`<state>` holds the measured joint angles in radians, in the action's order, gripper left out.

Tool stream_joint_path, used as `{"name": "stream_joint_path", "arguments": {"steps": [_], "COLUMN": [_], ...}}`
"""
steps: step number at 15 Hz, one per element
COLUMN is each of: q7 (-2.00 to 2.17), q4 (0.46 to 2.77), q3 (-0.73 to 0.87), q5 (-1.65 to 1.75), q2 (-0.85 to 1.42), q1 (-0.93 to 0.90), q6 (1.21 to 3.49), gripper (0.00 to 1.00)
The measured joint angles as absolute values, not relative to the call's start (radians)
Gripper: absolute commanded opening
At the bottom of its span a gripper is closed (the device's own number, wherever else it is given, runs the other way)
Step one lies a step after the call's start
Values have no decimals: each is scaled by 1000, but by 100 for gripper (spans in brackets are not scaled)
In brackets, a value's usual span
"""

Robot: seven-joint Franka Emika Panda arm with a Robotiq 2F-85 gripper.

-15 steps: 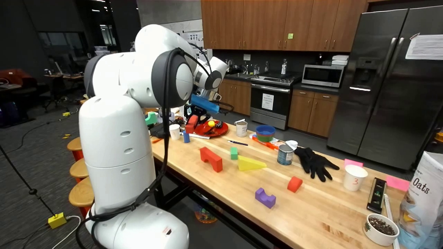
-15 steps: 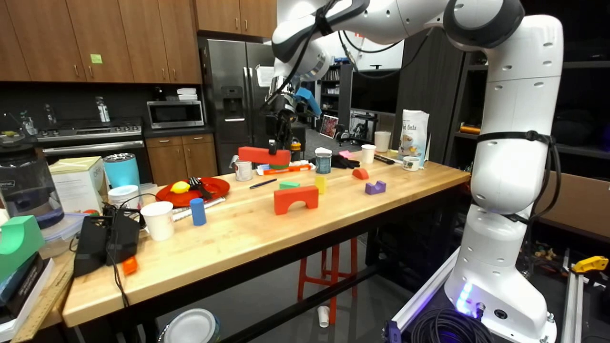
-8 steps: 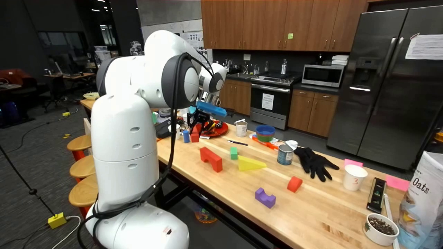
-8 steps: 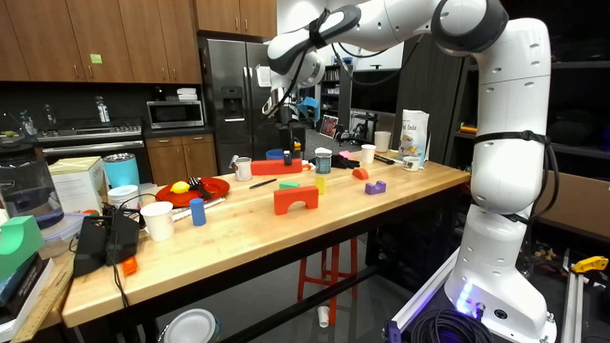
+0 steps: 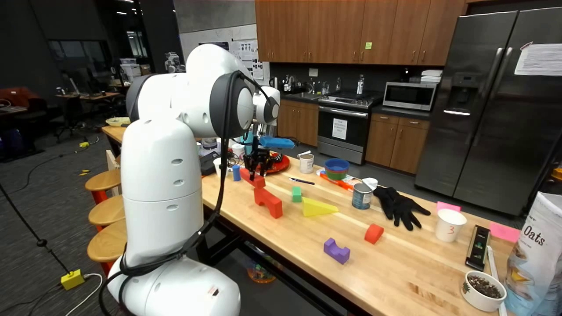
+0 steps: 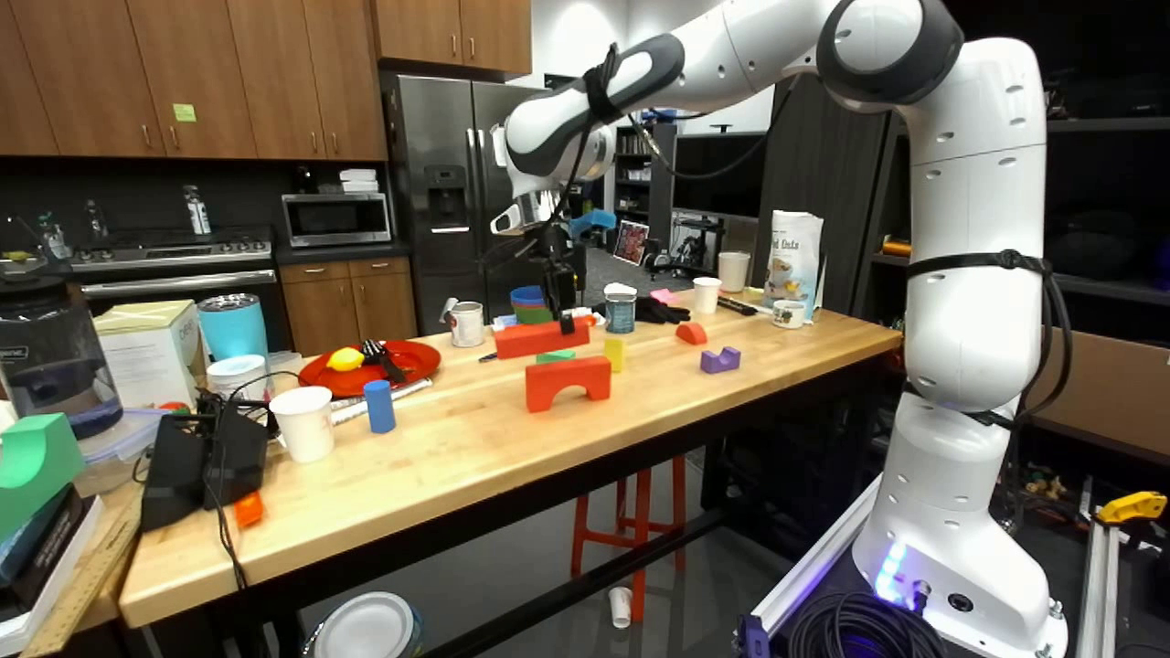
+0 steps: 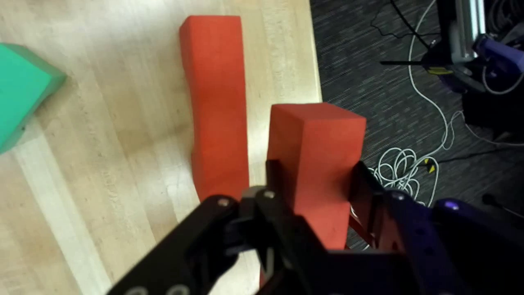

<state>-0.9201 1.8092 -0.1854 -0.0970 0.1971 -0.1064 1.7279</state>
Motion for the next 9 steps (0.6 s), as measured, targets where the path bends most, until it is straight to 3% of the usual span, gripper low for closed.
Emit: {"name": "stream_joint_path", "arguments": {"steps": [9], "q7": [-1072], "q4": [1902], "q3": [-187], "q5": [-102], "q2": [216], "q1": [-107], "q6": [1917], "gripper": [18]}}
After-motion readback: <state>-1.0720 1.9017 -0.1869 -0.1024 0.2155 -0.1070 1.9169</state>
